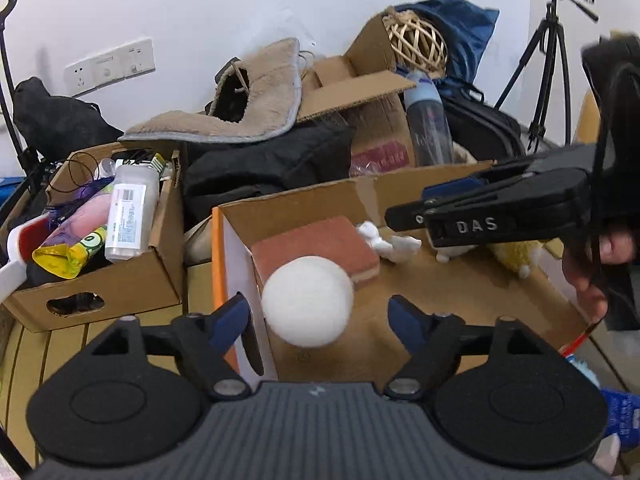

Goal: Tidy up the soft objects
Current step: 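Carry the foam roll and sock into the box and open both grippers, then withdraw both grippers from the box back over the pile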

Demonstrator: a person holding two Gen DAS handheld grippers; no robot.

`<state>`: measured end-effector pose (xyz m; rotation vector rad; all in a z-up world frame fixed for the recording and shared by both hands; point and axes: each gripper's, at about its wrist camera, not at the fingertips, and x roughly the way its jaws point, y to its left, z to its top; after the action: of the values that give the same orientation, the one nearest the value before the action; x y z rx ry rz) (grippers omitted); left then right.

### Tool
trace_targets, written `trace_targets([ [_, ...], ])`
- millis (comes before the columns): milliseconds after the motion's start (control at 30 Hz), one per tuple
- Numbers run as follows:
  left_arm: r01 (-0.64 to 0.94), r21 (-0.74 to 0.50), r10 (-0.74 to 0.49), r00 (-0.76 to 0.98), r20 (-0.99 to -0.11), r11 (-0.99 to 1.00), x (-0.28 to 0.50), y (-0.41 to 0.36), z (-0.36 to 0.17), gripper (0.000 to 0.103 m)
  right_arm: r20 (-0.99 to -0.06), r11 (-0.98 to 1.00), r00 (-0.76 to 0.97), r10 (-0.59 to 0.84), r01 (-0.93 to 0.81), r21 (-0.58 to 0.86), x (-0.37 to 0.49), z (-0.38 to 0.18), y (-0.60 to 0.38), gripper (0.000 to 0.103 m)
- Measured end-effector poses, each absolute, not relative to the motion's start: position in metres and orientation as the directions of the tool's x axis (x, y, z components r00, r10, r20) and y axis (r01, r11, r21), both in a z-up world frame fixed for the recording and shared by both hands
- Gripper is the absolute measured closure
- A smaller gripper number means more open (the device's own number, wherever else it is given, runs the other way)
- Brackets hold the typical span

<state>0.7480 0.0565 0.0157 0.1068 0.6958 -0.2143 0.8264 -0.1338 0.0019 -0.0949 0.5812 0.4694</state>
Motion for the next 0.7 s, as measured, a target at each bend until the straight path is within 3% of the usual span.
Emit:
trace_targets([
  [300, 0.2, 0.025, -0.15, 0.802, -0.578, 0.979, 0.697, 0.071, 0.074, 0.02, -0.498, 0.896, 0.783, 0.372, -0.443, -0.027, 0.759, 0.063, -0.161, 0.054],
  [700, 0.207, 0.024, -0.176, 0.883, -0.435, 0.978, 0.506, 0.075, 0.156, 0.009, -0.408, 0.85, 0.806, 0.429, -0.513, -0.121, 0.541, 0.121, -0.215, 0.049],
])
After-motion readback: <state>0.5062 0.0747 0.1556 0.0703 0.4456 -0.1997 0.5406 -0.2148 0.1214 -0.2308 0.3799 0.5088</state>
